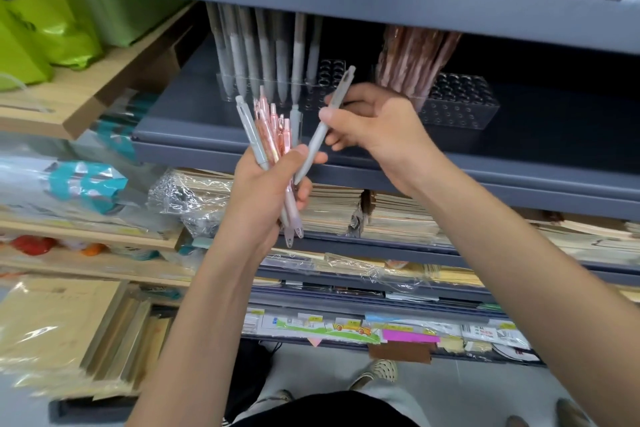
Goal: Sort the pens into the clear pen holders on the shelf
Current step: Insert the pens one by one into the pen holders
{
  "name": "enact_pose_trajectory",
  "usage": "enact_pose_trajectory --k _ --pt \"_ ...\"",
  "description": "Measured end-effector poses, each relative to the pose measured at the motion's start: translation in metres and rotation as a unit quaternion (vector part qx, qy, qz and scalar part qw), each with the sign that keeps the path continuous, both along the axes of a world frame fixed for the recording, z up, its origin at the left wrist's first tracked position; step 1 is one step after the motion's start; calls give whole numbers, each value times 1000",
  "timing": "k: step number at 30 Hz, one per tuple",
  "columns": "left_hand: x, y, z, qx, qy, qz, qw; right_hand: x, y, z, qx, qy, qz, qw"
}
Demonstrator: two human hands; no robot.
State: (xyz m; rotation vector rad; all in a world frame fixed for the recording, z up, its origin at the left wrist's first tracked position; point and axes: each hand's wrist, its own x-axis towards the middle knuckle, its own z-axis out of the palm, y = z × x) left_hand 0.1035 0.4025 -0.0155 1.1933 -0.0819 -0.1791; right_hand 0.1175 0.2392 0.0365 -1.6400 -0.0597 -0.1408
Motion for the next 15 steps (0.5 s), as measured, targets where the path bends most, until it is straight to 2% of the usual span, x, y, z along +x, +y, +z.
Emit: enact_pose_trajectory --k 4,11,15 --pt "3 6 0 2 2 8 1000 6 4 9 -2 -38 -29 999" --pt "8 21 -4 5 19 -5 1000 26 -1 23 -12 -182 -203 962" --pt "8 22 -5 -4 22 -8 1000 38 4 18 -94 -176 -247 948"
